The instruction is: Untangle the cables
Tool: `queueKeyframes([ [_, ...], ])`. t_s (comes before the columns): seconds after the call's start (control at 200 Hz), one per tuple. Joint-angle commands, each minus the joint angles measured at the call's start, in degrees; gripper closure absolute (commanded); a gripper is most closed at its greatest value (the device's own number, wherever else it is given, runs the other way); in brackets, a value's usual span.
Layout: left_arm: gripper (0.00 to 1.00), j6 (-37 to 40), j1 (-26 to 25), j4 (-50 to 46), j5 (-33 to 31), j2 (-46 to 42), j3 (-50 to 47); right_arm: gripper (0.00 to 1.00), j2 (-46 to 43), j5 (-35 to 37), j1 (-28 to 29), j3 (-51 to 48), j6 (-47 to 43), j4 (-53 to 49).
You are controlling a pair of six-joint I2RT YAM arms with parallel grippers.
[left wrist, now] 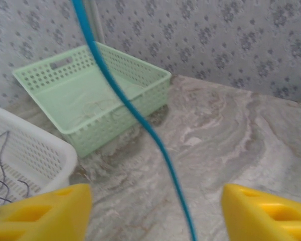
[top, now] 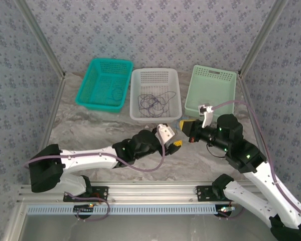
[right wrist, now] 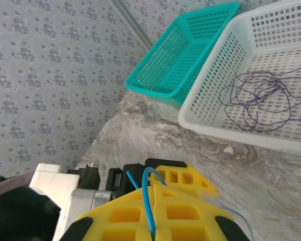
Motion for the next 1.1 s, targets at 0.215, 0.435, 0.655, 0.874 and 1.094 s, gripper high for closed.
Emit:
queueKeyframes([
  [0.215,0.69,1.98,-0.3,6.35,1.17,6.04,4.73,1.0,1.02,-2.27,0.46,6.81,3.85,2.57],
  [0.435,0.82,1.15,-0.3,5.7,-5.83,11.57,6.46,1.0,2.51,-4.47,0.43,11.75,5.53,3.62],
  [0.655,0.86,-0.16,0.33,4.22,-10.94,13.5,4.28,1.0,5.45,-1.72,-0.66,24.26,-1.06,-5.82],
  [0.874,0.88,-3.31,1.26,0.77,-14.87,15.02,0.32,1.0,11.35,-1.11,-4.56,38.22,-6.19,-13.16],
  [1.094,0.9,-6.09,1.95,-1.03,-18.55,12.71,-5.41,1.0,16.22,-2.34,-10.38,45.33,-9.12,-17.33],
])
